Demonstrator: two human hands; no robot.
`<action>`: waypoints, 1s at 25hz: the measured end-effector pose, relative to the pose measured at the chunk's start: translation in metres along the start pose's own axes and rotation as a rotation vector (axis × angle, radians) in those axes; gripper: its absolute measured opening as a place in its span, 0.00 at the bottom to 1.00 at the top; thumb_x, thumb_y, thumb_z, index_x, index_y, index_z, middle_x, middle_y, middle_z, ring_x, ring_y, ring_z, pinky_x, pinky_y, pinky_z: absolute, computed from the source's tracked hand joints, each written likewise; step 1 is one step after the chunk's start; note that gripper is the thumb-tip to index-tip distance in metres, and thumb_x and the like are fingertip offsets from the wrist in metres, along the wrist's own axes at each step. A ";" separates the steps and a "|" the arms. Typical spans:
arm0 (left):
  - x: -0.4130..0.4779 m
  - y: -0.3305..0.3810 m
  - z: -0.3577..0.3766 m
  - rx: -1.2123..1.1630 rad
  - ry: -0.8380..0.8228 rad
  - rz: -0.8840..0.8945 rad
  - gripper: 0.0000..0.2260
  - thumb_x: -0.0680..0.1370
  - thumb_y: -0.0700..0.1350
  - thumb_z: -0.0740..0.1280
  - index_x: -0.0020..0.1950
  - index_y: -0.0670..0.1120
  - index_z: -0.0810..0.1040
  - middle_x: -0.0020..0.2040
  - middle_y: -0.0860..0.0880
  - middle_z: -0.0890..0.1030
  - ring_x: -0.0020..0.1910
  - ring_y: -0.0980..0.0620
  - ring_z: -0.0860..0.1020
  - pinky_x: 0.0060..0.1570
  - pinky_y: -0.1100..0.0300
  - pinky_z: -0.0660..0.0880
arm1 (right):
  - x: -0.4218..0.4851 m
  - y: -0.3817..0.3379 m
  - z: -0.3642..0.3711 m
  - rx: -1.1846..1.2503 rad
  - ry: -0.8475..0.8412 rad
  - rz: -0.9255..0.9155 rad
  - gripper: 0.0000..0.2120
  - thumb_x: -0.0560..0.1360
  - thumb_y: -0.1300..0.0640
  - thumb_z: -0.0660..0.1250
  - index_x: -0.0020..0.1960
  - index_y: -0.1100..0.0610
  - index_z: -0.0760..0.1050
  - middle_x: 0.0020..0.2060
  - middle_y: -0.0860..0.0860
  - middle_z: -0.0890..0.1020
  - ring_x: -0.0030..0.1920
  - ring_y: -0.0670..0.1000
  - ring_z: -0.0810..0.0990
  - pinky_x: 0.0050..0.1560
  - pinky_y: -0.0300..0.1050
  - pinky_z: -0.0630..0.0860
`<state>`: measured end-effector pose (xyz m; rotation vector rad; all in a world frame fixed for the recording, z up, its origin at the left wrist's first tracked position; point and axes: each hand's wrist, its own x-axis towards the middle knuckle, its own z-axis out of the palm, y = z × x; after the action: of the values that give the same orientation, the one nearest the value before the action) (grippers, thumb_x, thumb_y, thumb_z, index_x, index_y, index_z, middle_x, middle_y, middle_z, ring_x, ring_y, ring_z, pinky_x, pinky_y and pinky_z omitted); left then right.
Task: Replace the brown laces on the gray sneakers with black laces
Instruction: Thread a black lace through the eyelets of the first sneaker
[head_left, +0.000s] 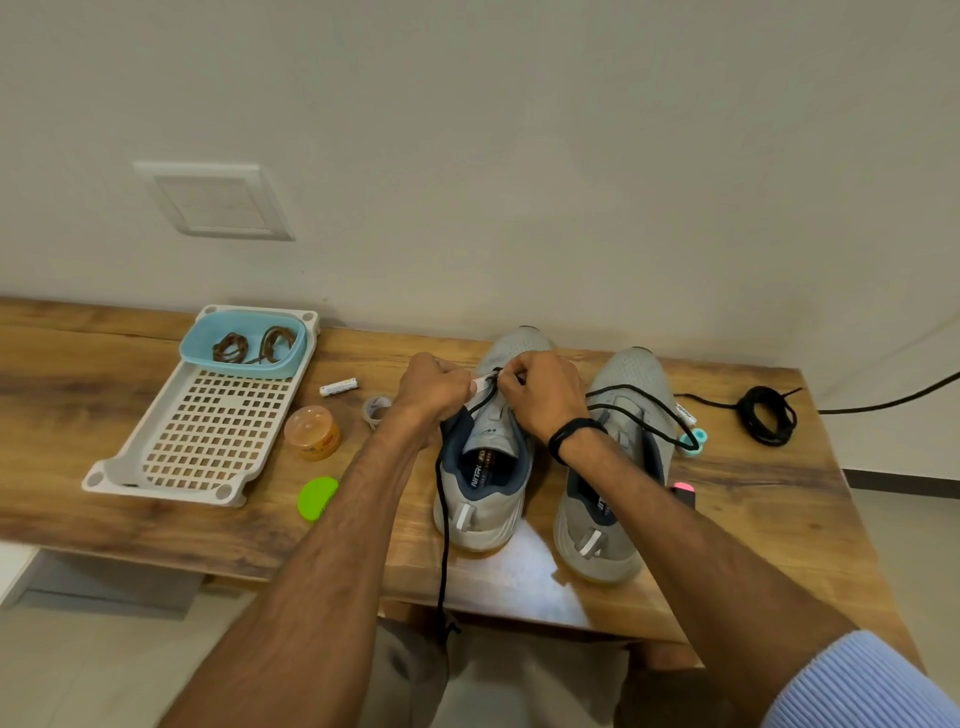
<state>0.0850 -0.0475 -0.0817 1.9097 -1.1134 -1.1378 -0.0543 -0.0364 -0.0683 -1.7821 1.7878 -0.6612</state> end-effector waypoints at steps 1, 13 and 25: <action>0.001 0.000 0.000 -0.008 0.004 -0.008 0.04 0.72 0.33 0.69 0.42 0.40 0.82 0.40 0.43 0.81 0.39 0.49 0.77 0.39 0.57 0.73 | 0.000 0.000 0.001 0.007 0.012 -0.008 0.06 0.76 0.57 0.67 0.44 0.56 0.83 0.42 0.52 0.85 0.45 0.53 0.82 0.49 0.50 0.79; 0.002 -0.002 -0.002 0.033 0.022 0.029 0.06 0.69 0.37 0.71 0.38 0.47 0.78 0.37 0.47 0.78 0.39 0.51 0.75 0.39 0.56 0.72 | 0.004 0.001 0.005 -0.120 -0.056 -0.072 0.09 0.76 0.58 0.65 0.44 0.59 0.84 0.41 0.55 0.85 0.43 0.55 0.82 0.46 0.50 0.79; -0.012 0.007 -0.004 0.055 0.119 0.004 0.06 0.67 0.37 0.75 0.42 0.36 0.85 0.42 0.43 0.86 0.41 0.49 0.83 0.45 0.49 0.82 | -0.001 -0.006 0.007 -0.159 -0.066 -0.057 0.12 0.79 0.58 0.63 0.44 0.61 0.83 0.41 0.58 0.84 0.44 0.57 0.81 0.46 0.50 0.77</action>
<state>0.0832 -0.0395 -0.0699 1.9889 -1.0933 -0.9863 -0.0451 -0.0355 -0.0692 -1.9427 1.7949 -0.4877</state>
